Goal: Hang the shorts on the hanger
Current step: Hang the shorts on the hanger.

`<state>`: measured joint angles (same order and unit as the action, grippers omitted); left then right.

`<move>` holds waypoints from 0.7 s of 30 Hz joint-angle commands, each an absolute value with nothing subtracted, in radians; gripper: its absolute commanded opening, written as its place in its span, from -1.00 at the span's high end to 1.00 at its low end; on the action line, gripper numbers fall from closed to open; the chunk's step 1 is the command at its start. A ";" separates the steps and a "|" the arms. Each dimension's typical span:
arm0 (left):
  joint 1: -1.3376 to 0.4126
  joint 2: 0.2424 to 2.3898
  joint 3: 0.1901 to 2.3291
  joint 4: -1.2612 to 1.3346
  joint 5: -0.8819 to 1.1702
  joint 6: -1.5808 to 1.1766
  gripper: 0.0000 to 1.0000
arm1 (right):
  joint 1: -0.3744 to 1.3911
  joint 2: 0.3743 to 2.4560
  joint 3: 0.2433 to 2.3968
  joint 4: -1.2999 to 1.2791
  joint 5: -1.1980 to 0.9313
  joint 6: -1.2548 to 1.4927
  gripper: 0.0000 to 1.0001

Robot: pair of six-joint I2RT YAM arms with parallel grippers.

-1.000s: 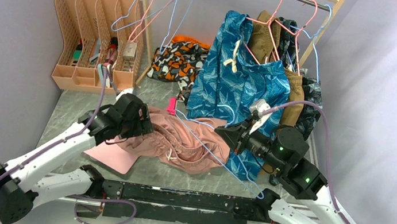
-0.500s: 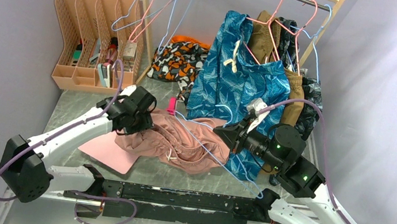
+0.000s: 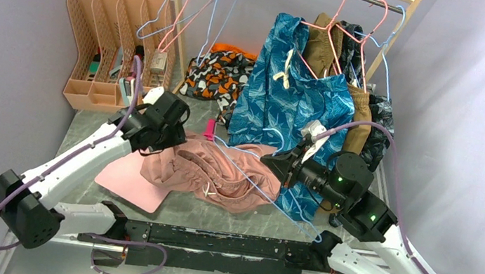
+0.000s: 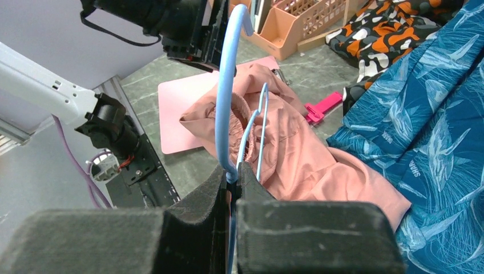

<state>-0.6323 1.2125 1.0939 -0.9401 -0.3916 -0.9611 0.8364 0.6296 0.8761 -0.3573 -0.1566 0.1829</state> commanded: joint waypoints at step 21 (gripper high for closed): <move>-0.649 1.240 0.940 -0.840 -0.274 -0.966 0.07 | 0.836 0.589 0.873 -0.326 -0.151 0.185 1.00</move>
